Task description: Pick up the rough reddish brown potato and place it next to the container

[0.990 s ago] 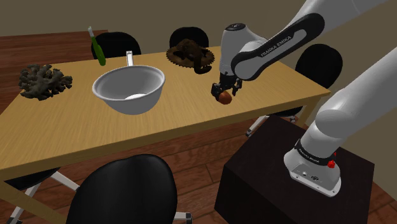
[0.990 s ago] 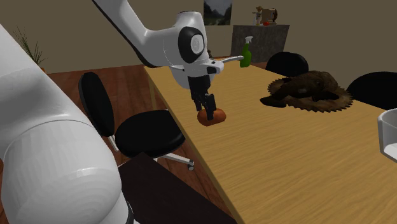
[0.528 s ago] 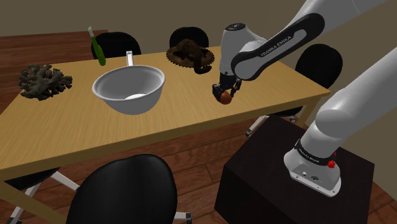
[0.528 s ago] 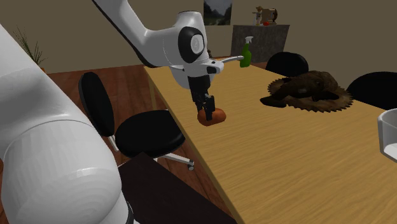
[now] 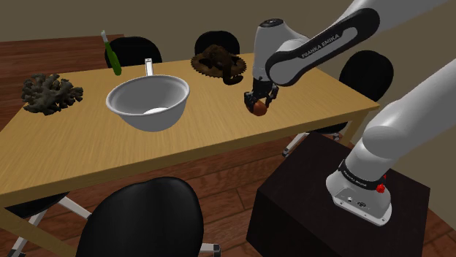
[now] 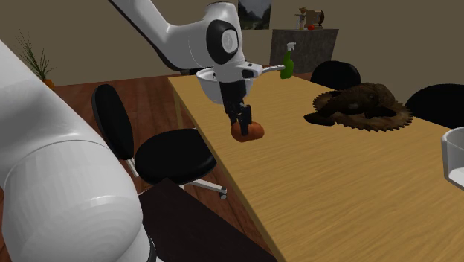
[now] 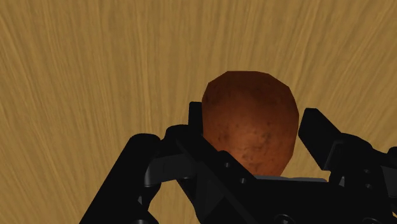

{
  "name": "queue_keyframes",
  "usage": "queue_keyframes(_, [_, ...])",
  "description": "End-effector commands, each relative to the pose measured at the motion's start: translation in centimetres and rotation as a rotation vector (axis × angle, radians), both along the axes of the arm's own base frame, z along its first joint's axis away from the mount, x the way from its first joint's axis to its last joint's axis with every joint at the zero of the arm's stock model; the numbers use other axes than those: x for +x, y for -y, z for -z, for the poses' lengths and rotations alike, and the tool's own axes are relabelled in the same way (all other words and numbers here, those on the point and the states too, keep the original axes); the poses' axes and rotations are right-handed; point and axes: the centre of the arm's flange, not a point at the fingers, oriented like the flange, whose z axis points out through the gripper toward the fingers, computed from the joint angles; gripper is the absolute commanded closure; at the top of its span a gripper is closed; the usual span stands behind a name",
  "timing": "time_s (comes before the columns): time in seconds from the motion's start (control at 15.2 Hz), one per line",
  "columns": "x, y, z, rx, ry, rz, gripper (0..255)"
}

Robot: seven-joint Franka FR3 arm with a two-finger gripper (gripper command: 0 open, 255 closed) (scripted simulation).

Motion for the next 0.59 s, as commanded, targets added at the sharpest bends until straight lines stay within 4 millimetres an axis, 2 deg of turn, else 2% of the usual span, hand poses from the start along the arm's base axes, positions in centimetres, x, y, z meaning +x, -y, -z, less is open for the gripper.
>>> queue_keyframes(0.0, [-0.1,0.0,-1.0,0.0,0.0,0.0,255])
queue_keyframes(0.53, [-0.1,0.0,-5.2,0.0,0.0,0.0,255])
